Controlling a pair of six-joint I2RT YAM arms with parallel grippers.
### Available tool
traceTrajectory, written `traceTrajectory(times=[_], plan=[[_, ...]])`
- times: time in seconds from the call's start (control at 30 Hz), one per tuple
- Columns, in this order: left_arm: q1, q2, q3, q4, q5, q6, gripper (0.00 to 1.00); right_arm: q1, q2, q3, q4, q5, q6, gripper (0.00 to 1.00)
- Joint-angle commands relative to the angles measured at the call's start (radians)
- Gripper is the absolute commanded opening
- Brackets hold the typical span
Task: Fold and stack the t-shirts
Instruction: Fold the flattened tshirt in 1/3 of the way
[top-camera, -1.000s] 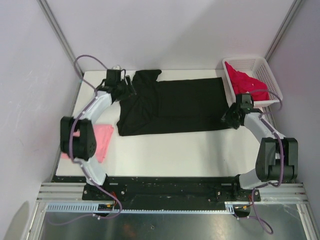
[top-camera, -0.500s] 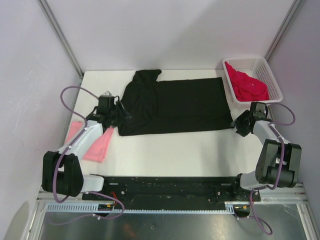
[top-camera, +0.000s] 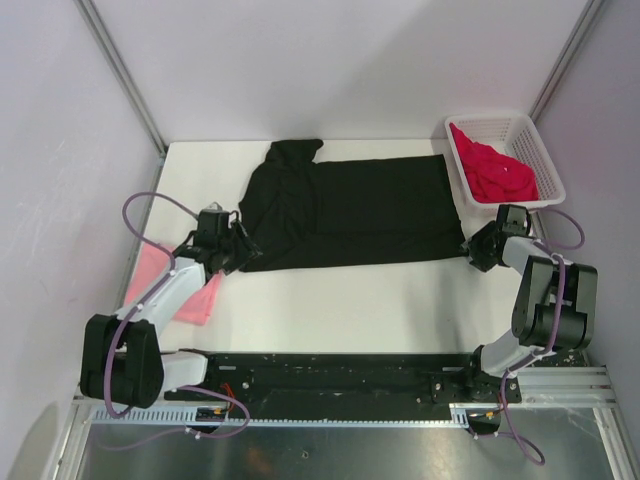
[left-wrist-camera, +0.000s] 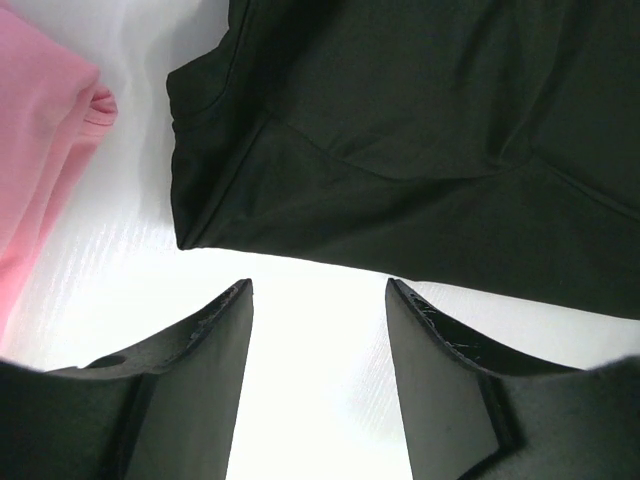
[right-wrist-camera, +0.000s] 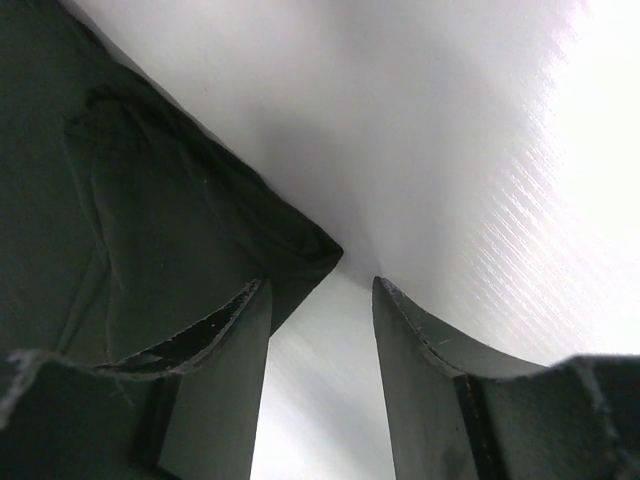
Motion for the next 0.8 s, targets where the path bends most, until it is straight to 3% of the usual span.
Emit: traceTrajectory(times=[0.0,0.13,0.47,0.67,0.77], plan=[[-0.002,-0.037,-0.023,0.046,-0.032,-0.014,0.60,-0.005,0.034,0.000,0.031,0.066,-0.001,0.49],[-0.001,-0.056,-0.055,0.048,-0.061,-0.039,0.60,-0.006,0.036,0.000,0.043,0.074,0.008,0.45],[0.002,-0.066,-0.108,0.056,-0.111,-0.100,0.60,-0.012,0.048,0.000,0.038,0.073,0.015,0.18],[0.006,-0.017,-0.099,0.084,-0.113,-0.119,0.57,-0.003,0.017,0.000,0.028,0.075,0.009,0.18],[0.006,0.013,-0.083,0.090,-0.126,-0.130,0.54,0.001,-0.004,0.000,0.020,0.071,0.003,0.25]])
